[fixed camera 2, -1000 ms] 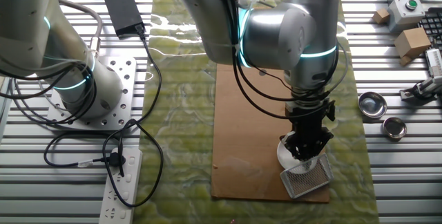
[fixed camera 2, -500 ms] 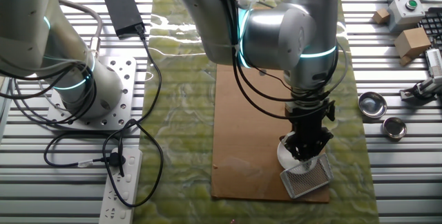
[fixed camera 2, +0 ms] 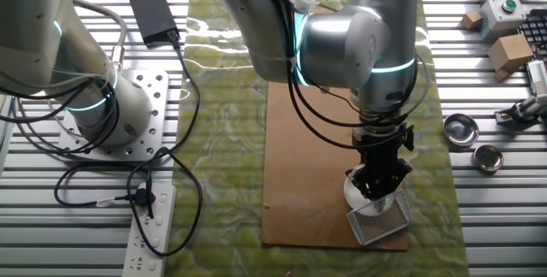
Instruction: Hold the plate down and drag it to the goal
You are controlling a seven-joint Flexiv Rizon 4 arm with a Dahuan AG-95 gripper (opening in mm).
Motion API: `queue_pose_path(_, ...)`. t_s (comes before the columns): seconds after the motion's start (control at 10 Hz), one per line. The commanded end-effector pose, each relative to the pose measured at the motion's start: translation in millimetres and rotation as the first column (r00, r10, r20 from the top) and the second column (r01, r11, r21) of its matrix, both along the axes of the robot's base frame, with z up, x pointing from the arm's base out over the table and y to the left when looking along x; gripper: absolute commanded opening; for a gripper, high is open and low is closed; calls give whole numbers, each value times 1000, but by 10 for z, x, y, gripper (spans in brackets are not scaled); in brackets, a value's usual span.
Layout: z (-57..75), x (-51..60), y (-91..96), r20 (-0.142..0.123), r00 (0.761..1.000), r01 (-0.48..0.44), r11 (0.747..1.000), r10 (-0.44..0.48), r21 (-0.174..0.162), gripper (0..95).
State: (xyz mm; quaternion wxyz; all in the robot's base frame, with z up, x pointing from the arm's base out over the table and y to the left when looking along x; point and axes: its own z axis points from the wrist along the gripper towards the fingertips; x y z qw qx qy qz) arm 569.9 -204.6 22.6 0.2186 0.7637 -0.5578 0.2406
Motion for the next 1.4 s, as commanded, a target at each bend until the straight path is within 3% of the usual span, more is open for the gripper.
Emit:
queue_pose_path(0.1,-5,4,-2,0,1000,-1,1000,1,-4,0)
queue_pose_path(0.4,1,21,1,-10,1000,-12,1000,12,-21,0)
queue_pose_path(1.4,-7,40,3,-11,1000,-10,999,10,-32,0)
